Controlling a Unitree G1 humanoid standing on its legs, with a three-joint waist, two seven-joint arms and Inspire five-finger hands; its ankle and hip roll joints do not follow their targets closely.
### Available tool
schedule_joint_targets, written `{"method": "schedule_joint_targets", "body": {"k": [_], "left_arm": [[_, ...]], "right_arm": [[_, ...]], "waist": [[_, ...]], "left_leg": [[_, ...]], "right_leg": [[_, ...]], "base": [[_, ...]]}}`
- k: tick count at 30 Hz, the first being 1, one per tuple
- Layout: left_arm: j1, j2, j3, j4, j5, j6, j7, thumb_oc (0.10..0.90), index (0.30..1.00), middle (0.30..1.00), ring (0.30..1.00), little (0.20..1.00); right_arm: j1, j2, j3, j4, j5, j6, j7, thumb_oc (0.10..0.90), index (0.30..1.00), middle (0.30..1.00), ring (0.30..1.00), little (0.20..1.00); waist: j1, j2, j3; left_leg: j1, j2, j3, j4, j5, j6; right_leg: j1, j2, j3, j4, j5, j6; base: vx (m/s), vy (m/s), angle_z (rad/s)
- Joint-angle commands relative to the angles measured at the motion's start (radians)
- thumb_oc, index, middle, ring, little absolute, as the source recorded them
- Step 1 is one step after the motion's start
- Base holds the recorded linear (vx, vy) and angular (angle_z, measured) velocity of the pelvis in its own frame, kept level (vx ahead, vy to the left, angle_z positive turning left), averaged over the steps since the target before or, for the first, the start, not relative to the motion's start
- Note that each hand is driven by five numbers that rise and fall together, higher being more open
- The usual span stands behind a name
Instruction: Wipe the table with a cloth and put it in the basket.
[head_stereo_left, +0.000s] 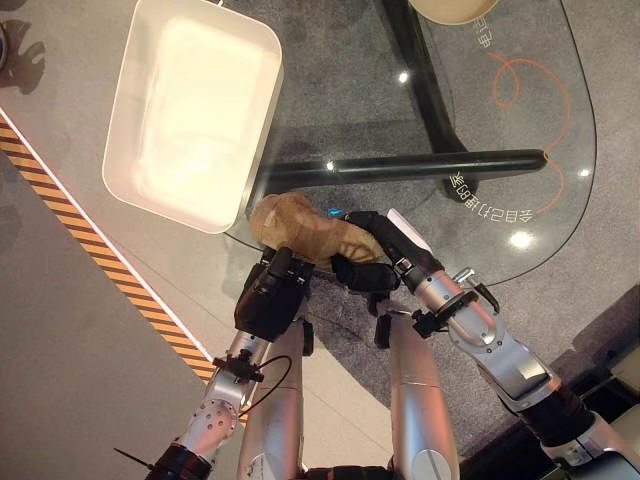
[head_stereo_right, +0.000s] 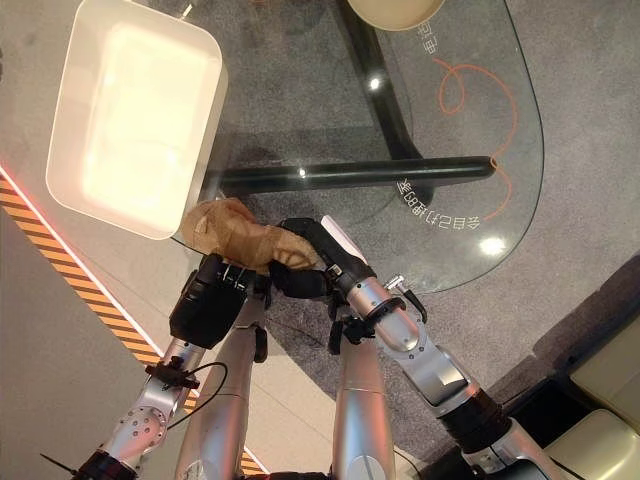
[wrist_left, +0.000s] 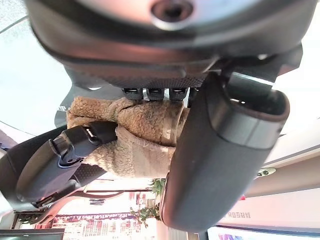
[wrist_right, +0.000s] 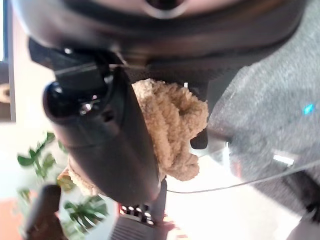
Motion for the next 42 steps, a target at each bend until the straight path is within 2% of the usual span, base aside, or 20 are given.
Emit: {"method": "schedule_joint_targets", "body": {"k": [1,10,14,16,21,22,23,32,42], "left_arm": [[-0.049,-0.037,-0.011,-0.241,-0.017,-0.026,-0.163,0.8,0.9,0.9,0.9,0.9],[-0.086,-0.055,-0.019,-0.293,-0.16,-0.107,-0.247,0.8,0.9,0.9,0.9,0.9],[-0.102,-0.06,-0.022,-0.307,-0.174,-0.145,-0.245,0.8,0.9,0.9,0.9,0.9],[-0.127,-0.068,-0.022,-0.32,-0.152,-0.188,-0.172,0.8,0.9,0.9,0.9,0.9],[-0.143,-0.094,-0.001,-0.307,-0.151,-0.22,-0.048,0.8,0.9,0.9,0.9,0.9],[-0.141,-0.1,0.006,-0.306,-0.153,-0.222,-0.02,0.613,0.74,0.74,0.74,0.713],[-0.134,-0.109,0.022,-0.305,-0.146,-0.215,0.022,0.1,0.3,0.3,0.3,0.2],[-0.105,-0.123,0.037,-0.301,-0.046,-0.194,0.168,0.1,0.3,0.3,0.3,0.2],[-0.09,-0.126,0.044,-0.297,-0.008,-0.189,0.206,0.1,0.3,0.3,0.3,0.2]], "right_arm": [[0.001,-0.063,0.132,-0.077,-0.127,0.026,0.079,0.1,0.3,0.3,0.3,0.2],[-0.053,-0.066,0.164,-0.089,-0.173,0.066,0.128,0.1,0.3,0.3,0.3,0.2],[-0.073,-0.067,0.175,-0.095,-0.204,0.077,0.138,0.1,0.3,0.3,0.3,0.2],[-0.094,-0.063,0.183,-0.098,-0.214,0.08,0.145,0.1,0.3,0.3,0.3,0.2],[-0.115,-0.043,0.181,-0.087,-0.214,0.088,0.136,0.1,0.3,0.3,0.3,0.2],[-0.115,-0.041,0.178,-0.085,-0.213,0.089,0.134,0.1,0.3,0.3,0.3,0.2],[-0.116,-0.036,0.171,-0.084,-0.215,0.093,0.133,0.1,0.3,0.3,0.3,0.2],[-0.094,-0.034,0.144,-0.077,-0.223,0.065,0.143,0.1,0.3,0.3,0.3,0.2],[-0.081,-0.033,0.13,-0.073,-0.227,0.055,0.142,0.1,0.3,0.3,0.3,0.2]], "waist": [[0.012,0.01,-0.025],[0.014,0.002,-0.025],[0.016,-0.001,-0.025],[0.017,-0.005,-0.025],[0.022,-0.013,-0.025],[0.023,-0.014,-0.025],[0.026,-0.015,-0.025],[0.03,-0.011,-0.025],[0.034,-0.007,-0.025]], "left_leg": [[0.004,-0.066,0.081,0.117,-0.132,0.059],[0.007,-0.068,0.078,0.103,-0.124,0.058],[0.011,-0.07,0.077,0.097,-0.121,0.059],[0.012,-0.071,0.074,0.098,-0.121,0.059],[0.017,-0.075,0.066,0.1,-0.123,0.061],[0.016,-0.077,0.064,0.101,-0.124,0.061],[0.018,-0.078,0.062,0.101,-0.124,0.06],[0.012,-0.081,0.056,0.103,-0.124,0.061],[0.009,-0.084,0.049,0.105,-0.124,0.062]], "right_leg": [[0.035,0.071,-0.01,-0.217,0.174,-0.004],[0.039,0.077,-0.008,-0.224,0.177,-0.005],[0.042,0.079,-0.009,-0.228,0.177,-0.006],[0.044,0.079,-0.01,-0.227,0.177,-0.005],[0.05,0.08,-0.014,-0.225,0.176,-0.004],[0.051,0.081,-0.015,-0.225,0.175,-0.005],[0.054,0.08,-0.018,-0.225,0.174,-0.005],[0.05,0.077,-0.022,-0.223,0.173,-0.005],[0.046,0.075,-0.024,-0.218,0.169,-0.005]], "base": [[0.0,0.0,0.0],[0.0,0.0,0.01],[0.0,-0.002,0.03],[0.0,0.0,0.0],[0.0,-0.021,0.01],[0.0,-0.039,0.02],[0.0,-0.036,0.03],[0.0,-0.005,0.02],[0.0,0.0,0.0]]}}
